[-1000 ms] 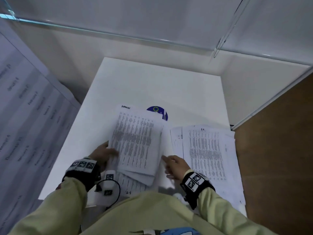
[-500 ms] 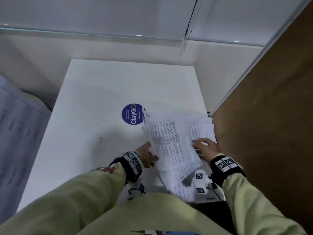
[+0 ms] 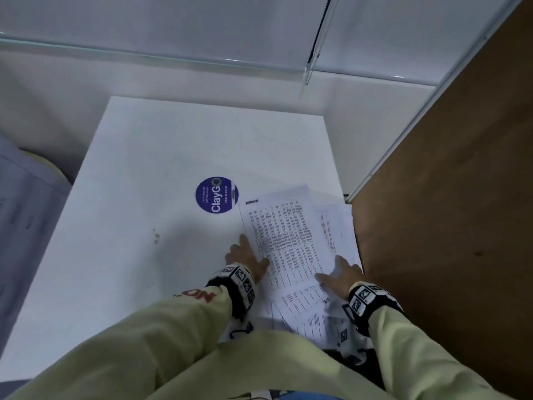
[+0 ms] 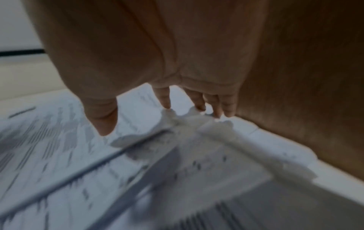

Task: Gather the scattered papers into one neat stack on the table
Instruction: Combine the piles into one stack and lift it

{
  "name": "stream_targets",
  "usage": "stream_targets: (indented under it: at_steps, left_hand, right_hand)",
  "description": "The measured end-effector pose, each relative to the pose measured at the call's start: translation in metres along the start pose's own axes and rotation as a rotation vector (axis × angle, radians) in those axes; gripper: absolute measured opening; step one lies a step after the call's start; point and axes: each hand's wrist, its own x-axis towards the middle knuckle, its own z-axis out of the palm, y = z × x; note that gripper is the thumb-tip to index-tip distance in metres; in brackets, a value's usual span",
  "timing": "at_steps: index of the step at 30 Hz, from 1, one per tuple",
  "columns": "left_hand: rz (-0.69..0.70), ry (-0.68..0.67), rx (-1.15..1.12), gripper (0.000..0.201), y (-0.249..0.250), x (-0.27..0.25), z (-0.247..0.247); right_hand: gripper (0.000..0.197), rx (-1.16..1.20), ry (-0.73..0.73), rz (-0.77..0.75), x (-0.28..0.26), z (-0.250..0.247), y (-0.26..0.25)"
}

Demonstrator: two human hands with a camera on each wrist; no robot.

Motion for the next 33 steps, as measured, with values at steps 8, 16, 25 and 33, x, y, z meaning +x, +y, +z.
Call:
stream_targets:
  at_steps: [8,16,25,33]
  left_hand:
    - [-0.141,0.097,0.051,0.070,-0.040,0.004,-0.035]
    - [-0.182,0.127,0.275,0.071,-0.154,0.011,-0.108]
    - [0.044,0.077,0.207,0.069,-0.140,-0.003,-0.096]
    - [-0.322,0.140,0.175,0.089,-0.162,-0.001,-0.116]
  right_hand:
    - [0.079,-0.112,0.006,-0.284,-0.024,0.054,-0.067]
    - [0.074,0.085,0.072,-0.212,-0.020,0.054,-0.123]
    - [0.091,0.142,-0.018,-0.362,-0.037,0.090,-0.178]
    - [0.069,0.208,0.128,-0.084,-0.031,0.082,-0.163]
